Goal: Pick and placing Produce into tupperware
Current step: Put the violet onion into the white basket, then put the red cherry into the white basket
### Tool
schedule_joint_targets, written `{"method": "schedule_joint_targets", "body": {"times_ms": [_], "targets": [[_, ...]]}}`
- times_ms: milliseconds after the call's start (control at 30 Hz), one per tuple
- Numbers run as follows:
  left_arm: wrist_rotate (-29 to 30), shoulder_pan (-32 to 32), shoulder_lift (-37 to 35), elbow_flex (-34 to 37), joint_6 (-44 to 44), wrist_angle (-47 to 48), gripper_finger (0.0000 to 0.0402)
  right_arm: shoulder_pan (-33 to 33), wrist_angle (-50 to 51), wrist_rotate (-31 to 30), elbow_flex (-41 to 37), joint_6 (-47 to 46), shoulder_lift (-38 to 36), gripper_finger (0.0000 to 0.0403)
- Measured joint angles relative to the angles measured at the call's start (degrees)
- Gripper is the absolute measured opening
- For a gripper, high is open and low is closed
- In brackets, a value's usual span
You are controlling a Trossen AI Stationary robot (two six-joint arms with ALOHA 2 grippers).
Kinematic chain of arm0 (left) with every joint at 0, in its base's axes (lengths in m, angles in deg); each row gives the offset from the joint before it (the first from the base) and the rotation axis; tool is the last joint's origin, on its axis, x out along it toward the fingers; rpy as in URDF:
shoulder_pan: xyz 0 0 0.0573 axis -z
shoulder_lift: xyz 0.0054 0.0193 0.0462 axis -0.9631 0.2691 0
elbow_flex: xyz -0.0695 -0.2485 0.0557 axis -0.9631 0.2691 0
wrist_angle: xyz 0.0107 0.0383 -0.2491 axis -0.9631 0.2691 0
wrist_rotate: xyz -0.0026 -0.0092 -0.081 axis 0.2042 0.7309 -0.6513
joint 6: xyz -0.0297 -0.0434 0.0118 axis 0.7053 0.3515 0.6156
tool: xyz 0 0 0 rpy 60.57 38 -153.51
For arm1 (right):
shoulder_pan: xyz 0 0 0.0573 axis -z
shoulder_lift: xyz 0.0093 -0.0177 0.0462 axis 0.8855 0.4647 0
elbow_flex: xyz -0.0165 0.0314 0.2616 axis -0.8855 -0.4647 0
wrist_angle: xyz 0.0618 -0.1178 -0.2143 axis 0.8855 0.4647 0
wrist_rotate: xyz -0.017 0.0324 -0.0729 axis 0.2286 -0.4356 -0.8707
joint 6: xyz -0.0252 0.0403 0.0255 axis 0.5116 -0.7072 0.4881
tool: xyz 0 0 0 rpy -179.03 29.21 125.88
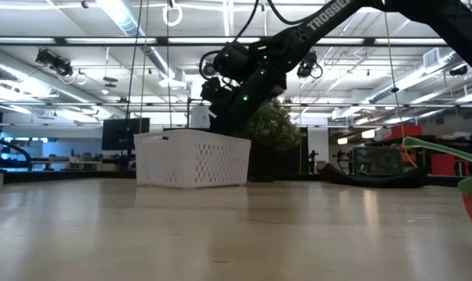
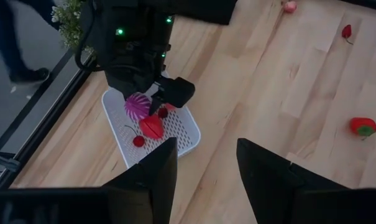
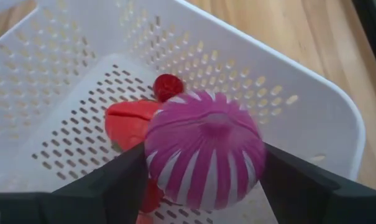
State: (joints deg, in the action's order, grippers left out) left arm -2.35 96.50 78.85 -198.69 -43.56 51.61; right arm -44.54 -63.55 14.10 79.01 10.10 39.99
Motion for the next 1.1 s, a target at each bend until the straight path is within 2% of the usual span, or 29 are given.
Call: {"method": "schedule_joint_targets", "body": {"times_ms": [333,633,767,933,1100], "targets": [[-0.17,-0.02,0.00,-0.01,0.13,0.00,0.0178,-0.62,-1.15,-0.52,-0.07,0.50,-1.83,0.0298],[-1.36,-1.06,0.04,3.15,1.47,0.74,0.0174,-4.95,1.00,-0.34,-0.07,-4.76,-12.05,0.0297],[-8.12,-1.17,0.04,8.15,6.95,0.83,0.0175,-8.85,8.49,0.57,-0.04,-6.08,-18.27,0.0297],[-18.95,4.25,0.04,18.84,17.68,-1.37,0.0165,-14.51,21.50,0.84,-0.07,-6.14,-24.10,0.0297],[-24.92,13.29,0.07,32.00,31.35,-13.67,0.0151,-19.39,26.01,0.52,-0.07,-8.04,-26.88,0.0297]]}}
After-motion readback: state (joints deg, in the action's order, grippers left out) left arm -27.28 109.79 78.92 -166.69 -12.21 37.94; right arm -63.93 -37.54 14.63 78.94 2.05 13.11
